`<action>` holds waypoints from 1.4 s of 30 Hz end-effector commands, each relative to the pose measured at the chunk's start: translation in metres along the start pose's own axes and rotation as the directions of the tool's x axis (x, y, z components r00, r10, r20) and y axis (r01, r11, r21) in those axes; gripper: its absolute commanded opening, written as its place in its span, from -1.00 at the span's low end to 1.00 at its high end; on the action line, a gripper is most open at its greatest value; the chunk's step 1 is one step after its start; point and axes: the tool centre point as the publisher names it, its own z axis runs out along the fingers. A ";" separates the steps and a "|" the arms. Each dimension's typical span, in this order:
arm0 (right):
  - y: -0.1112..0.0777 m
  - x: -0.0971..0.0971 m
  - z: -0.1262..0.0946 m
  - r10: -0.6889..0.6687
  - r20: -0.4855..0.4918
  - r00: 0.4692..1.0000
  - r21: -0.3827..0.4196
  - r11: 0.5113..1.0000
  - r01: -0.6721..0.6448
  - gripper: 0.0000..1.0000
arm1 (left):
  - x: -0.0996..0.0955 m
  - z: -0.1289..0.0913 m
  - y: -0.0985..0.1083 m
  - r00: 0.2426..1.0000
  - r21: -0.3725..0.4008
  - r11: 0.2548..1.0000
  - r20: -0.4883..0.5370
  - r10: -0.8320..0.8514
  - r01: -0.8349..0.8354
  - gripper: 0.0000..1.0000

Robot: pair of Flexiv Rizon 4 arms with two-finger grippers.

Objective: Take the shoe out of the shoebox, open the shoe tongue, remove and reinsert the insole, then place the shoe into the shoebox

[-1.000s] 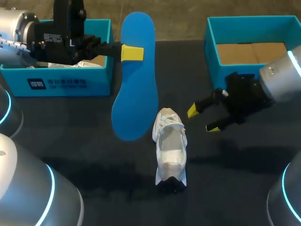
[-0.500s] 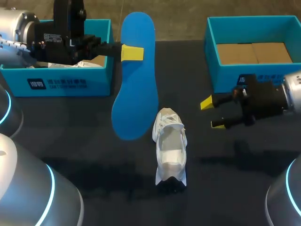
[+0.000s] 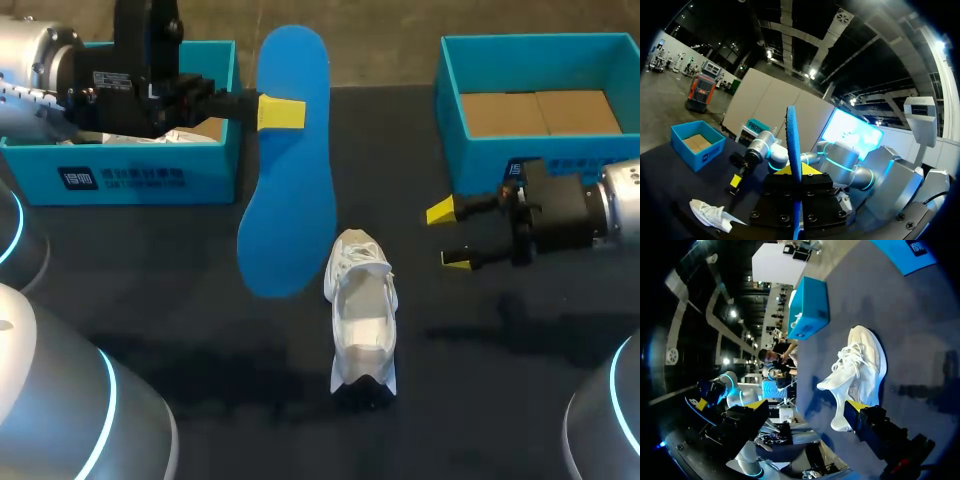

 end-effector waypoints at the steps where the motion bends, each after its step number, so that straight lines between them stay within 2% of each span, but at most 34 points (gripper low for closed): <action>1: 0.000 0.001 0.001 0.000 0.003 1.000 0.000 1.000 0.000 1.00 | -0.012 -0.007 0.001 0.997 0.008 0.997 -0.005 0.073 -0.073 -1.00; 7: 0.000 0.001 0.001 0.000 0.003 1.000 0.000 1.000 0.000 1.00 | -0.030 -0.016 -0.013 0.957 0.023 0.957 -0.010 0.291 -0.291 -1.00; 12: 0.000 0.001 0.001 0.000 0.003 1.000 0.000 1.000 0.000 1.00 | -0.042 -0.019 -0.023 0.848 -0.002 0.848 0.003 0.530 -0.530 -1.00; 16: 0.000 0.001 0.001 0.000 0.003 1.000 0.000 1.000 0.000 1.00 | -0.048 -0.015 -0.018 0.727 -0.025 0.727 -0.011 0.686 -0.686 -1.00; 19: 0.000 0.001 0.001 0.000 0.003 1.000 0.000 1.000 0.000 1.00 | -0.054 -0.011 -0.009 0.600 -0.019 0.600 -0.006 0.800 -0.800 -1.00; 23: 0.000 0.001 0.001 0.000 0.003 1.000 0.000 1.000 0.000 1.00 | -0.064 0.000 0.006 0.344 -0.093 0.352 0.096 0.934 -0.931 -1.00; 24: 0.000 0.001 0.001 0.000 0.003 1.000 0.000 1.000 0.000 1.00 | -0.068 0.002 0.010 0.235 -0.146 0.253 0.132 0.963 -0.956 -1.00; 36: 0.002 0.002 0.001 0.000 0.003 1.000 -0.002 1.000 0.000 1.00 | -0.068 0.002 0.010 0.235 -0.146 0.253 0.132 0.963 -0.956 -1.00; 38: 0.004 0.004 0.001 -0.006 -0.016 1.000 -0.002 1.000 0.006 1.00 | -0.066 0.000 0.010 0.133 -0.142 0.152 0.135 0.982 -0.978 -1.00; 42: 0.007 0.008 -0.001 -0.011 -0.054 0.998 -0.009 1.000 0.011 1.00 | -0.065 -0.004 0.014 0.003 -0.081 0.018 0.182 0.983 -0.997 -1.00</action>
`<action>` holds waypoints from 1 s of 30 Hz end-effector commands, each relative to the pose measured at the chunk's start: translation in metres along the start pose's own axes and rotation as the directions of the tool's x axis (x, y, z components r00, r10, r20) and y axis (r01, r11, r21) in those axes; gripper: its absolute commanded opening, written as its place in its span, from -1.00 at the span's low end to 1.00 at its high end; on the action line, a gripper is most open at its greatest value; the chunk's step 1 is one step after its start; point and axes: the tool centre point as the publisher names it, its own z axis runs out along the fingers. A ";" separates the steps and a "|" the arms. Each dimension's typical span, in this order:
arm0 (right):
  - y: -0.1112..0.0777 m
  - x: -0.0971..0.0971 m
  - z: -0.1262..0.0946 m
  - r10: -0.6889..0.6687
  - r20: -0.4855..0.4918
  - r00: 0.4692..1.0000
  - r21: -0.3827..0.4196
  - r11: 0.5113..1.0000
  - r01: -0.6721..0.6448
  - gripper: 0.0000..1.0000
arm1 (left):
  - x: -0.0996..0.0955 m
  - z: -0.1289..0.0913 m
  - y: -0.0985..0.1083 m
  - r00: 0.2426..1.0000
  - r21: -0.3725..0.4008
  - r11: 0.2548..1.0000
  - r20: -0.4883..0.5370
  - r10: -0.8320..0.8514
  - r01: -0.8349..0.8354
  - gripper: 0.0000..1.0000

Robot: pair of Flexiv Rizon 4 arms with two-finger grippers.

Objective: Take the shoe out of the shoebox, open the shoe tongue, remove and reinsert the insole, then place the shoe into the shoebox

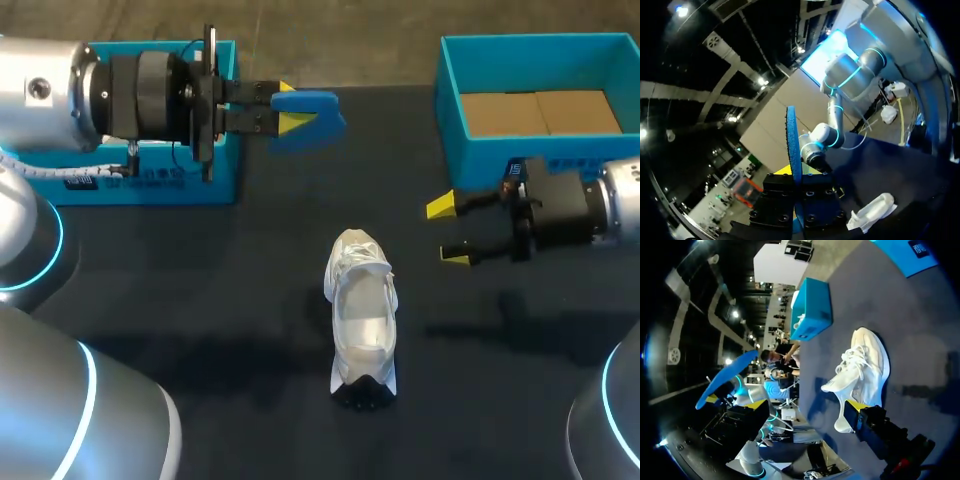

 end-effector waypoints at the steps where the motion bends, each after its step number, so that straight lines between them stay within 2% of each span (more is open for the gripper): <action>1: 0.003 0.000 0.000 -0.009 -0.033 0.999 -0.002 1.000 0.009 1.00 | 0.016 -0.007 0.002 0.955 0.085 0.958 0.138 0.262 -0.275 -1.00; 8: 0.006 0.006 -0.003 -0.029 -0.080 0.996 -0.003 1.000 0.029 1.00 | 0.030 0.000 0.027 0.882 0.121 0.877 0.153 0.446 -0.465 -1.00; 10: 0.007 0.007 -0.004 -0.035 -0.096 0.995 -0.005 0.999 0.035 1.00 | 0.037 0.001 0.032 0.824 0.134 0.816 0.175 0.539 -0.562 -1.00; 11: 0.008 0.008 -0.005 -0.034 -0.101 0.994 -0.008 0.999 0.034 1.00 | 0.044 0.002 0.034 0.752 0.103 0.748 0.181 0.634 -0.656 -1.00; 27: 0.008 0.008 -0.005 -0.034 -0.101 0.994 -0.008 0.999 0.034 1.00 | 0.044 0.002 0.034 0.752 0.103 0.748 0.181 0.634 -0.656 -1.00; 29: 0.008 0.008 -0.005 -0.034 -0.101 0.994 -0.008 0.999 0.034 1.00 | 0.049 0.005 0.040 0.752 0.102 0.748 0.180 0.634 -0.655 -1.00; 30: 0.008 0.008 -0.005 -0.034 -0.101 0.994 -0.008 0.999 0.034 1.00 | 0.054 0.007 0.046 0.726 0.094 0.723 0.180 0.664 -0.685 -1.00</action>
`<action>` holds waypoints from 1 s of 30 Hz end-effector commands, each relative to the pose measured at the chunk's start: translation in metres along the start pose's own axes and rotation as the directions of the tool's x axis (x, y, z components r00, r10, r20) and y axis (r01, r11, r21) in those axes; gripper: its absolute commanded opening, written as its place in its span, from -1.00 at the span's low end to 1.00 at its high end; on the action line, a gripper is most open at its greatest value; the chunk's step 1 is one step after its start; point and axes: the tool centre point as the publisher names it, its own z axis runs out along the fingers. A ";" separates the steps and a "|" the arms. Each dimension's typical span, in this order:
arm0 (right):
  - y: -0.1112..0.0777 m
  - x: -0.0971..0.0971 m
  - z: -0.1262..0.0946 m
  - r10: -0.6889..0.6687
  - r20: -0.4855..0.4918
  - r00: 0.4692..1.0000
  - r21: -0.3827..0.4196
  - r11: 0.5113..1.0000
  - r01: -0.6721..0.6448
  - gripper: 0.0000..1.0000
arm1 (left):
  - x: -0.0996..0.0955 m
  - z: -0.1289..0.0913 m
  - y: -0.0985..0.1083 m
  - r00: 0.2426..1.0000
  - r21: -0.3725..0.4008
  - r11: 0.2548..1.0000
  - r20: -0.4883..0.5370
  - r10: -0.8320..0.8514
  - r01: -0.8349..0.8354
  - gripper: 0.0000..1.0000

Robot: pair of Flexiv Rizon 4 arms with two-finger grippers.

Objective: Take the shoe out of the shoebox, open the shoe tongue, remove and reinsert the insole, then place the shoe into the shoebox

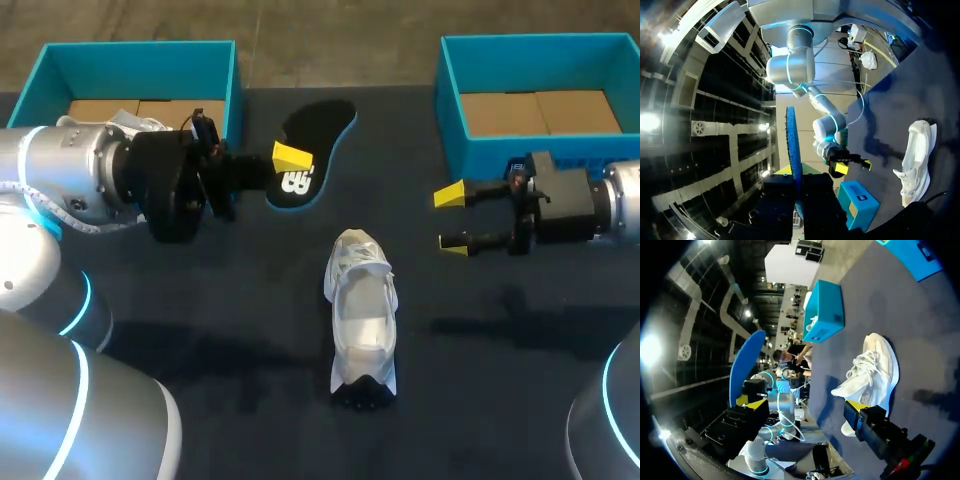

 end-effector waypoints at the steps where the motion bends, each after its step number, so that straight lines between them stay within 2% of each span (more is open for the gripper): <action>1: 0.000 0.000 0.001 0.000 0.000 1.000 -0.002 1.000 0.000 1.00 | 0.019 0.003 0.003 0.999 -0.016 0.999 -0.004 0.043 -0.043 -1.00; 6: 0.000 0.000 0.001 0.000 0.000 1.000 -0.002 1.000 0.000 1.00 | 0.045 0.005 0.007 0.991 -0.010 0.991 -0.011 0.136 -0.136 -1.00; 12: 0.000 0.000 0.001 0.000 0.000 1.000 -0.002 1.000 0.000 1.00 | 0.064 0.007 0.006 0.976 0.017 0.976 0.025 0.218 -0.218 -1.00; 26: 0.000 0.000 0.001 0.000 0.000 1.000 -0.002 1.000 0.000 1.00 | 0.064 0.007 0.006 0.976 0.017 0.976 0.025 0.218 -0.218 -1.00; 30: 0.001 0.002 0.003 -0.005 -0.006 1.000 0.000 1.000 0.005 1.00 | 0.085 0.012 0.004 0.966 -0.009 0.966 -0.011 0.257 -0.257 -1.00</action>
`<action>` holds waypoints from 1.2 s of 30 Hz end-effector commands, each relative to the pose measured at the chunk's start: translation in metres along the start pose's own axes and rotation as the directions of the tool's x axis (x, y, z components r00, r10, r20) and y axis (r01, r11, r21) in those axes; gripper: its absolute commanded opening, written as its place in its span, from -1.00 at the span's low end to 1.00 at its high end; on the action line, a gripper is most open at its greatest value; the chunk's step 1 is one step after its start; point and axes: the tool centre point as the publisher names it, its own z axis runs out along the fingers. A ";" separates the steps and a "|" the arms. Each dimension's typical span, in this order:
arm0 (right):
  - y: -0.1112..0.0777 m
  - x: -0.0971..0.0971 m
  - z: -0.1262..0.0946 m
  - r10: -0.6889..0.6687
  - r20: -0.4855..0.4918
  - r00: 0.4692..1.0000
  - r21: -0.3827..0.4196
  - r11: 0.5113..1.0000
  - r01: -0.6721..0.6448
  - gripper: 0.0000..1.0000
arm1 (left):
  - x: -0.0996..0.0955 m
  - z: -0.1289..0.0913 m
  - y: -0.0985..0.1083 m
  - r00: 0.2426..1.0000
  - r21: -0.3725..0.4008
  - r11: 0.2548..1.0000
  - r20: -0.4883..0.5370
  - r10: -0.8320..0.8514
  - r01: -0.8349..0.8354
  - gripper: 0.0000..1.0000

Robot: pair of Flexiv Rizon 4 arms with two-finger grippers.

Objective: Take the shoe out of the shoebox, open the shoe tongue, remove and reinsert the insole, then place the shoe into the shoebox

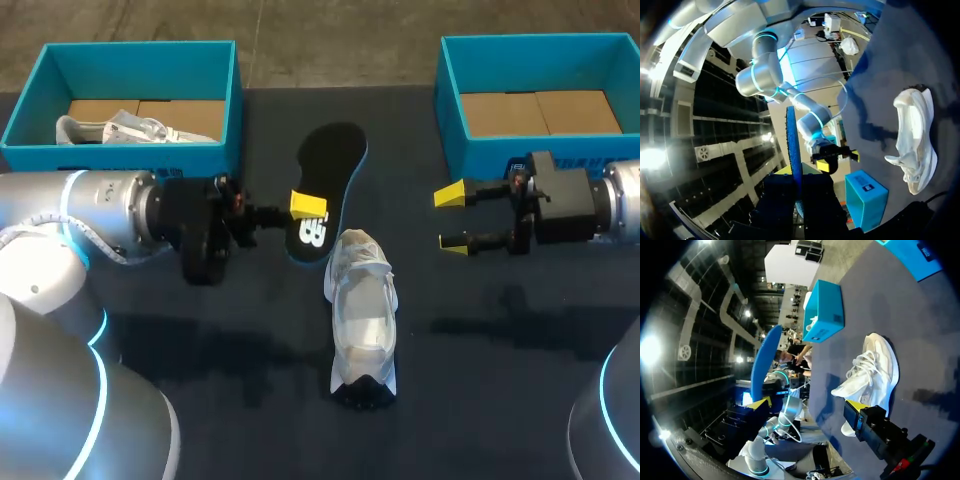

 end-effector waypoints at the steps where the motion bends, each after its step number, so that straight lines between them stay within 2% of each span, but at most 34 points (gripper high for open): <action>1: 0.001 0.003 0.004 -0.011 -0.010 1.000 -0.007 1.000 0.011 1.00 | 0.015 0.006 -0.008 1.000 -0.025 1.000 -0.002 0.011 -0.011 -1.00; 5: 0.001 0.008 0.009 -0.027 -0.021 0.999 -0.023 0.999 0.027 1.00 | 0.031 0.008 -0.011 1.000 -0.079 0.997 -0.015 0.023 -0.024 -1.00; 8: 0.002 0.014 0.014 -0.042 -0.022 0.999 -0.029 0.999 0.041 1.00 | 0.040 0.014 -0.011 0.999 -0.090 0.995 -0.022 0.032 -0.033 -1.00; 23: 0.004 0.023 0.037 -0.024 -0.014 1.000 0.004 1.000 0.024 1.00 | 0.067 0.047 -0.009 0.982 -0.084 0.984 -0.123 0.146 -0.157 -1.00; 29: 0.003 0.025 0.041 -0.035 -0.024 0.999 0.017 0.999 0.036 1.00 | 0.076 0.057 -0.007 0.983 -0.086 0.986 -0.133 0.130 -0.142 -1.00; 36: 0.002 0.025 0.042 -0.036 -0.029 0.999 0.017 0.999 0.037 1.00 | 0.076 0.057 -0.007 0.983 -0.086 0.986 -0.133 0.130 -0.142 -1.00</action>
